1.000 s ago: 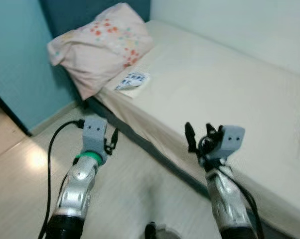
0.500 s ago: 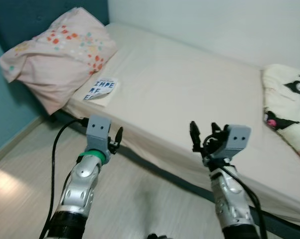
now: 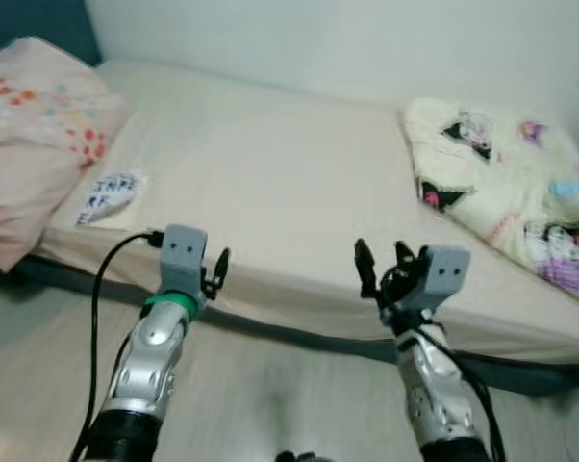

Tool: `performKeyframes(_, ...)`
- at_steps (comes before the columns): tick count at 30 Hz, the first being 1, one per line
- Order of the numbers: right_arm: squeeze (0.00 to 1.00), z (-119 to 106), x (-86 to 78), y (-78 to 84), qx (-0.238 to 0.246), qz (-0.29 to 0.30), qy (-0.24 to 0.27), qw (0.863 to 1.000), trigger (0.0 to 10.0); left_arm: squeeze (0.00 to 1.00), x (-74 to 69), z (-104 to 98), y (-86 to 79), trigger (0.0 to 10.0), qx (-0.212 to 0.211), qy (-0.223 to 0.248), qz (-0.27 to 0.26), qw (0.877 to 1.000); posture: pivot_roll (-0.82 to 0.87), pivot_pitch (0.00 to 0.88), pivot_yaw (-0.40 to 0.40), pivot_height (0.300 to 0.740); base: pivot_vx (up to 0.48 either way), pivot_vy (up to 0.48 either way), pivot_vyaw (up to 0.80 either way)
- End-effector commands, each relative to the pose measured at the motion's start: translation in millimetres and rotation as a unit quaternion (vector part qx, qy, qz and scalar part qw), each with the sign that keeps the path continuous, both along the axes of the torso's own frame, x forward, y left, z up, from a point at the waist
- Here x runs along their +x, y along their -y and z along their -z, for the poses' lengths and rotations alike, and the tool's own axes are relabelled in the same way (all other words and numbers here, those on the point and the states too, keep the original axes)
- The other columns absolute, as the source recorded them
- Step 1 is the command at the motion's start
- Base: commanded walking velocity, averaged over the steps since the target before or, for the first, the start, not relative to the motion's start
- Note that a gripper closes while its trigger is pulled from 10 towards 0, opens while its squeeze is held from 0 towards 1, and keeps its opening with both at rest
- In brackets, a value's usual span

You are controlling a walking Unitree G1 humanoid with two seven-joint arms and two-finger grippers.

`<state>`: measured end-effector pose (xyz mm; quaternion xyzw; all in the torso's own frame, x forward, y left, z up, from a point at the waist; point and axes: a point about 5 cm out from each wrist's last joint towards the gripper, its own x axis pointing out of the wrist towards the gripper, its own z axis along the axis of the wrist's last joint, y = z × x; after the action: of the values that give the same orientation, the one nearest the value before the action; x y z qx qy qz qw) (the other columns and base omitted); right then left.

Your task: Clean up the room

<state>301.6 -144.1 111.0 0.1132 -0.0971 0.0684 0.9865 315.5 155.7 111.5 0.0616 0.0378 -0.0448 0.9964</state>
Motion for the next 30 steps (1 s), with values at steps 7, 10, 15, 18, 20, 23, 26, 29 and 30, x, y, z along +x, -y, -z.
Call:
performKeyframes(7,0.00,6.7,-3.2,6.8,0.001,0.012,-0.013,1.000,10.0,0.00,-1.5,5.3,4.0,10.0,-0.007,-0.011,0.004,1.000,0.06,0.062,0.017,0.733,0.000,0.000,-0.79)
performKeyframes(10,0.00,6.8,-3.3,6.9,0.000,0.012,-0.014,1.000,10.0,0.00,-1.5,5.3,4.2,10.0,-0.007,-0.011,0.004,1.000,0.06,0.063,0.016,0.733,0.000,0.000,-0.79)
performKeyframes(15,0.00,6.9,-3.7,6.7,0.000,0.011,-0.014,1.000,10.0,0.00,-1.8,5.3,4.3,10.0,-0.008,-0.010,0.003,1.000,0.06,0.064,0.015,0.733,0.000,0.000,-0.79)
performKeyframes(18,0.00,7.0,-4.0,6.8,0.000,0.011,-0.014,1.000,10.0,0.00,-2.0,5.3,4.5,10.0,-0.009,-0.011,0.003,1.000,0.06,0.065,0.015,0.733,0.000,0.000,-0.79)
performKeyframes(20,0.00,7.1,-4.1,6.9,0.000,0.012,-0.014,1.000,10.0,0.00,-2.1,5.7,4.5,10.0,-0.009,-0.011,0.003,1.000,0.06,0.065,0.015,0.733,0.000,0.000,-0.79)
performKeyframes(23,0.00,7.3,-4.2,7.1,0.000,0.012,-0.015,1.000,10.0,0.00,-2.3,6.3,4.4,10.0,-0.008,-0.012,0.003,1.000,0.06,0.066,0.015,0.733,0.000,0.000,-0.79)
performKeyframes(26,0.00,7.3,-4.2,7.1,0.000,0.012,-0.015,1.000,10.0,0.00,-2.4,7.0,3.9,10.0,-0.008,-0.013,0.003,1.000,0.06,0.067,0.015,0.733,0.000,0.000,-0.79)
performKeyframes(29,0.00,7.2,-4.0,7.3,-0.001,0.012,-0.015,1.000,10.0,0.00,-2.2,7.2,3.9,10.0,-0.007,-0.014,0.002,1.000,0.06,0.067,0.015,0.733,0.000,0.000,-0.79)
performKeyframes(30,0.00,7.2,-4.0,7.3,-0.001,0.012,-0.015,1.000,10.0,0.00,-2.1,7.2,4.0,10.0,-0.008,-0.014,0.002,1.000,0.06,0.067,0.015,0.733,0.000,0.000,-0.79)
